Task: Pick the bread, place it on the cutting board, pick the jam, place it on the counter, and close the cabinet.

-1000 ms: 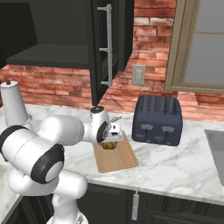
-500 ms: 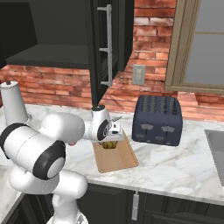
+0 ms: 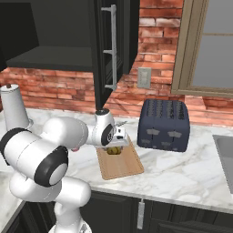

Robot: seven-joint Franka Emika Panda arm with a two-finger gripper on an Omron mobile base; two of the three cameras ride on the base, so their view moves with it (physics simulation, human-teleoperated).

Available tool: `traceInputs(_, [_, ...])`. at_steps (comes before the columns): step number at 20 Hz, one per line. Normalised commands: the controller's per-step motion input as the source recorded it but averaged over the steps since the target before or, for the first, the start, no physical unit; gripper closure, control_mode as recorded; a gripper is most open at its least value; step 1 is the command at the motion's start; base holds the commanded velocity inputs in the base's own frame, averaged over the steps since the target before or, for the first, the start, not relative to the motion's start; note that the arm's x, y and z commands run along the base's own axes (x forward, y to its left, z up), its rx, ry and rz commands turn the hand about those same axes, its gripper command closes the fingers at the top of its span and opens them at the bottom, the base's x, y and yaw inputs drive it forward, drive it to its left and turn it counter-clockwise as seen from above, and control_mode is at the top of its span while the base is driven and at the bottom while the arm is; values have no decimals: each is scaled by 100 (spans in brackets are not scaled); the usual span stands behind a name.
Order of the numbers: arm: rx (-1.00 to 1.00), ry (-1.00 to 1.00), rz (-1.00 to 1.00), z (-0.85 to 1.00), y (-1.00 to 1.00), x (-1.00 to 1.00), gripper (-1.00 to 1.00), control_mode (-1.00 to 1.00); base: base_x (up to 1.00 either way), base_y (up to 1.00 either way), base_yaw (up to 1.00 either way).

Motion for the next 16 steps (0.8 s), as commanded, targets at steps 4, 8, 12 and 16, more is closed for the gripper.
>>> traceInputs(4, [0,0,0,0,0,0,-100,-100,0,0,0])
traceInputs(8, [0,0,0,12,0,0,-100,-100,0,0,0])
traceInputs(12, [1,0,0,22,0,-3,-100,-100,0,0,0])
traceInputs(16, [0,0,0,21,0,-4,-100,-100,0,0,0])
